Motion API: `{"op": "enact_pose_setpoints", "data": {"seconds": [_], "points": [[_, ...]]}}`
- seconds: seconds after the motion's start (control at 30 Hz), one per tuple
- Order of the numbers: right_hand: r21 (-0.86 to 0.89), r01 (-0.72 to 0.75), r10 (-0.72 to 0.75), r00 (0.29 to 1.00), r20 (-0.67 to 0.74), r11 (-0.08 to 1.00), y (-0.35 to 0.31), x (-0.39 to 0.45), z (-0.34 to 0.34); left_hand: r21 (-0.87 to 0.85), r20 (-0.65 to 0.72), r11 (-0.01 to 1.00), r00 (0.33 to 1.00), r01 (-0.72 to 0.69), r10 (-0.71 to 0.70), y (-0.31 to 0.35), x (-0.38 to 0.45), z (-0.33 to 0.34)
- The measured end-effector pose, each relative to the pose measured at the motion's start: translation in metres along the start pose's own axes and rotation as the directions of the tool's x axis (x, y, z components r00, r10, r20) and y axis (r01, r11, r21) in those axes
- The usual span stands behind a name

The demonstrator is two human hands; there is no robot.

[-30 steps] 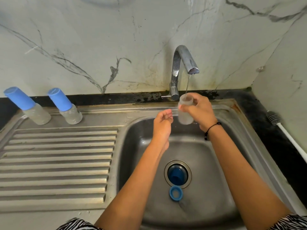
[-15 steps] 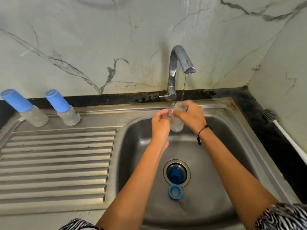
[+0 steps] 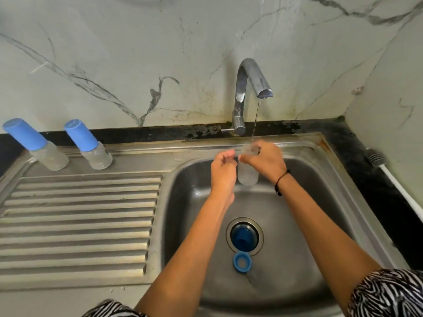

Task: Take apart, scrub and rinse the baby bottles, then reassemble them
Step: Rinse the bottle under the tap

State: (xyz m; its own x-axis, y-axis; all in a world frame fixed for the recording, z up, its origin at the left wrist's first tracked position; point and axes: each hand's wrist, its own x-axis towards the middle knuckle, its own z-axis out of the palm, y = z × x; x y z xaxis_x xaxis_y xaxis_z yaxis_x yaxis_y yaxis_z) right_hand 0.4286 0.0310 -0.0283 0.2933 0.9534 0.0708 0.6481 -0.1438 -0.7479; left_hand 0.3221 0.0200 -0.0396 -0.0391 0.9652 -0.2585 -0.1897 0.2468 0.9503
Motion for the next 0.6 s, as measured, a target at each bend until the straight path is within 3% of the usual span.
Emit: {"op": "enact_pose_setpoints", "data": {"seconds": [0.13, 0.23, 0.27, 0.37, 0.4, 0.5, 0.6], "points": [[0.023, 0.114, -0.110, 0.986, -0.125, 0.993, -0.004, 0.002, -0.004, 0.019, 0.010, 1.000, 1.000, -0.016, 0.016, 0.001, 0.000, 0.001], [-0.109, 0.002, 0.011, 0.993, 0.119, 0.994, -0.006, 0.009, -0.008, 0.006, 0.011, 1.000, 1.000, -0.005, 0.005, -0.001, -0.001, 0.002], [-0.121, 0.006, 0.008, 0.993, 0.118, 0.993, -0.006, 0.011, -0.011, 0.003, 0.019, 1.000, 1.000, -0.005, 0.005, 0.000, -0.002, 0.003], [-0.020, 0.136, -0.138, 0.984, -0.116, 0.990, -0.008, 0.008, -0.014, -0.022, 0.032, 1.000, 0.999, -0.004, 0.005, 0.003, 0.000, 0.004], [-0.009, 0.134, -0.134, 0.984, -0.116, 0.991, -0.009, 0.008, -0.013, -0.032, 0.023, 0.999, 1.000, 0.000, 0.000, 0.003, 0.000, 0.005], [-0.088, 0.039, -0.034, 0.998, 0.052, 0.995, -0.004, 0.008, -0.010, -0.037, 0.010, 0.999, 1.000, -0.004, 0.004, 0.004, -0.002, 0.006], [0.056, 0.161, -0.148, 0.971, -0.190, 0.985, -0.006, 0.003, -0.008, -0.027, 0.023, 0.999, 0.999, -0.028, 0.028, 0.004, -0.002, 0.005]]}}
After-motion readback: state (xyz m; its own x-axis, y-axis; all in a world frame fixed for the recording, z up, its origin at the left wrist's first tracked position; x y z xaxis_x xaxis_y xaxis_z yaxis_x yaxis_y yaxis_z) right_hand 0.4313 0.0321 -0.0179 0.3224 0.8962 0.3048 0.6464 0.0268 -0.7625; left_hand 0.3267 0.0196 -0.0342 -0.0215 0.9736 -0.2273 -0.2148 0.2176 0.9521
